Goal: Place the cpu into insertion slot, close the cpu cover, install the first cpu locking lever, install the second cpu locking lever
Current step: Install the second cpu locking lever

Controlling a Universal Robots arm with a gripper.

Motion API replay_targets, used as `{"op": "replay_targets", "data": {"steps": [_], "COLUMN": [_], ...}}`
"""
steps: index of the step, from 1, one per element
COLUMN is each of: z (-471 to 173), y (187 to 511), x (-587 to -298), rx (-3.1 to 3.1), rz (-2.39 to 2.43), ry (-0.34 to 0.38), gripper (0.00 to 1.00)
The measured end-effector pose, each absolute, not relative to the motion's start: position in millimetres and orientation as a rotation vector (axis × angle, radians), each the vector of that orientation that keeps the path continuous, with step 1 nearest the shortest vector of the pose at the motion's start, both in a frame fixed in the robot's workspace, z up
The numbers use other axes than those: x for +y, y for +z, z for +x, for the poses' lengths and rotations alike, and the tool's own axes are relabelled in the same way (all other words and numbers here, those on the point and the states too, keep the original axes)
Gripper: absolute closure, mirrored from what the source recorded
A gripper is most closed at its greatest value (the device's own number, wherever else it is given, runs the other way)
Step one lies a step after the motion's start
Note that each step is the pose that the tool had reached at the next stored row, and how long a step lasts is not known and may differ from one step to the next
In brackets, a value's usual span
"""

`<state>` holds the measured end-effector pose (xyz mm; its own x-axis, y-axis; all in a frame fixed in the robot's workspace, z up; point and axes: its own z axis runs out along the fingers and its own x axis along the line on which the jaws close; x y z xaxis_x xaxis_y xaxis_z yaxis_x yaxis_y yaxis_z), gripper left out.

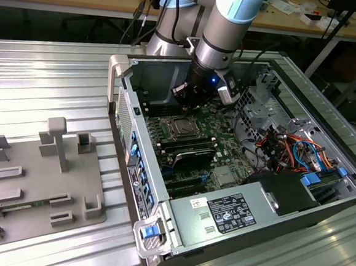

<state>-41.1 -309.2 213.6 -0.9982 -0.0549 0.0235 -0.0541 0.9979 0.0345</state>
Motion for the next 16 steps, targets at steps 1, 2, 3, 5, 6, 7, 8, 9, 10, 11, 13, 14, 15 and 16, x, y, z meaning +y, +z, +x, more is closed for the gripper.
{"op": "replay_targets", "data": {"steps": [1, 2, 3, 5, 6, 7, 8, 9, 10, 11, 13, 14, 15, 16], "z": [-41.1, -41.1, -41.1, -41.1, -41.1, -41.1, -41.1, -41.1, -41.1, -41.1, -40.3, -38.9, -37.3, -33.3], "y": [213.6, 213.6, 213.6, 213.6, 213.6, 213.6, 213.6, 213.6, 213.6, 213.6, 213.6, 213.6, 213.6, 213.6], "x": [-309.3, -309.3, -309.3, -309.4, -310.0, -312.4, -316.0, -320.2, -322.9, -324.6, -327.2, -328.5, -329.5, -330.6], "rx": [-3.116, -3.116, -3.116, -3.116, -3.115, -3.116, -3.116, -3.116, -3.116, -3.115, -3.116, -3.115, -3.116, -3.115], "rz": [0.085, 0.085, 0.085, 0.085, 0.086, 0.085, 0.085, 0.085, 0.085, 0.085, 0.085, 0.085, 0.085, 0.085], "ry": [-0.053, -0.053, -0.053, -0.053, -0.053, -0.053, -0.053, -0.053, -0.053, -0.053, -0.053, -0.053, -0.053, -0.053], "gripper": [0.89, 0.89, 0.89, 0.89, 0.89, 0.89, 0.89, 0.89, 0.89, 0.89, 0.89, 0.89, 0.89, 0.89]}}
